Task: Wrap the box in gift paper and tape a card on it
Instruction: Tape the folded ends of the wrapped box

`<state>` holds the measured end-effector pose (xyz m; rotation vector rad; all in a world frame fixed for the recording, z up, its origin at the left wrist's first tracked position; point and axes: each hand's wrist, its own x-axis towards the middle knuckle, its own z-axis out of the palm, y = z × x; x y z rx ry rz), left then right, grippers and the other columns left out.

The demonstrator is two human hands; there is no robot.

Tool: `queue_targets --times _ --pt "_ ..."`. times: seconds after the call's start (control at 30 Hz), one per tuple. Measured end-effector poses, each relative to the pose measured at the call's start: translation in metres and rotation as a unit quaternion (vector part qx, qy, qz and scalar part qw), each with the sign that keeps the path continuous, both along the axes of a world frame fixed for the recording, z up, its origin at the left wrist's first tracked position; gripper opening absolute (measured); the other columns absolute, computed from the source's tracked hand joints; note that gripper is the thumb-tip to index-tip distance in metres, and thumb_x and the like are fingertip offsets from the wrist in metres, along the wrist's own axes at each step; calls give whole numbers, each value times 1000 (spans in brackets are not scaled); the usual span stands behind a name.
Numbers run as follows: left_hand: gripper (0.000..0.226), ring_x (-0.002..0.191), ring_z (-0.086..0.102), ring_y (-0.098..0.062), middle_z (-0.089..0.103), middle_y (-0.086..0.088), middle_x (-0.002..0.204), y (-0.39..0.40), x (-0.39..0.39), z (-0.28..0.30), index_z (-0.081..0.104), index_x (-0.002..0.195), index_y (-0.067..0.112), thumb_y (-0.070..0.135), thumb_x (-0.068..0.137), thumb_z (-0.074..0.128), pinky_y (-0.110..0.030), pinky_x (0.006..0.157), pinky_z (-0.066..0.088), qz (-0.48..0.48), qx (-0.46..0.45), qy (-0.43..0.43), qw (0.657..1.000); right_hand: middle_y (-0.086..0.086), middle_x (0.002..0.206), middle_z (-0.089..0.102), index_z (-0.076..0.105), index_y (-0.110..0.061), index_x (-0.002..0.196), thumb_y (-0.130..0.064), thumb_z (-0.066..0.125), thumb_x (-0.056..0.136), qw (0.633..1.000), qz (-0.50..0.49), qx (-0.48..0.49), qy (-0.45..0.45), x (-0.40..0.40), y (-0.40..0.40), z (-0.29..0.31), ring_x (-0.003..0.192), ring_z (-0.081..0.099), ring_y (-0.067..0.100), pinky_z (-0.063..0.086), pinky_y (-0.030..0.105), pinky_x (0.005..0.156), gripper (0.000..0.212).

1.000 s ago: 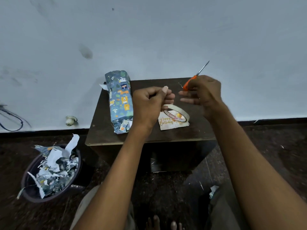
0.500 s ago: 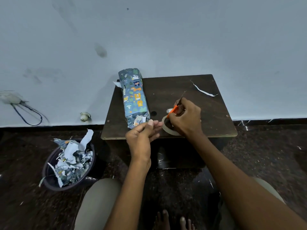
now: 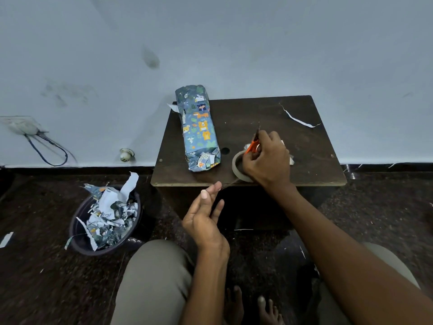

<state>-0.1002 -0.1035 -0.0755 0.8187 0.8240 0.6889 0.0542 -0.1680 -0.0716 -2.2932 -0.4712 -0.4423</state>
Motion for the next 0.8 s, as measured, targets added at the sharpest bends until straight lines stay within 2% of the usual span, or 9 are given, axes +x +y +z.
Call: queue_targets --times 0.1,0.3,0.43,0.57,0.67,0.73,0.8 --pt "22 107 72 -18 78 -5 105 -5 -3 -4 73 99 8 20 102 53 -26 79 54 -4 -22 -1 1000 1 85 47 57 -14 91 -24 64 77 1000 4 -26 7 -2 2 2 62 53 29 46 38 59 19" --pt "25 109 72 -16 77 0 113 3 0 -5 70 109 12 26 104 49 -28 84 51 -4 -54 -35 998 -2 92 45 54 -16 99 -28 59 85 994 42 -100 35 -2 7 13 71 42 22 31 34 65 19" --pt "26 108 72 -14 76 3 114 4 0 -7 69 110 14 28 104 48 -28 85 51 -3 -80 -45 996 0 91 44 52 -15 98 -29 54 89 986 60 -151 37 -6 12 20 77 52 29 28 35 65 17" --pt "27 109 72 -16 76 1 114 3 1 -9 70 110 14 29 104 49 -28 85 50 -4 -60 -34 998 3 91 52 52 -15 95 -31 55 88 984 61 -156 54 -3 13 29 89 59 35 32 35 70 18" --pt "26 110 72 -16 76 0 115 4 1 -10 70 111 13 28 104 49 -27 85 51 -3 -56 -33 998 5 92 67 63 -16 93 -33 62 79 989 31 -79 124 6 7 45 88 61 34 41 36 72 21" --pt "25 110 71 -17 76 -1 115 5 1 -10 70 110 13 27 104 50 -28 85 51 -2 -57 -33 998 3 86 69 67 -17 88 -38 62 70 985 13 -49 167 14 -7 59 84 63 31 47 35 73 28" --pt "25 111 71 -18 76 -2 115 6 1 -11 70 109 13 27 103 50 -28 85 51 0 -57 -32 998 5 86 68 69 -18 86 -38 61 69 976 -9 -120 181 20 -27 66 84 61 31 44 35 73 28"
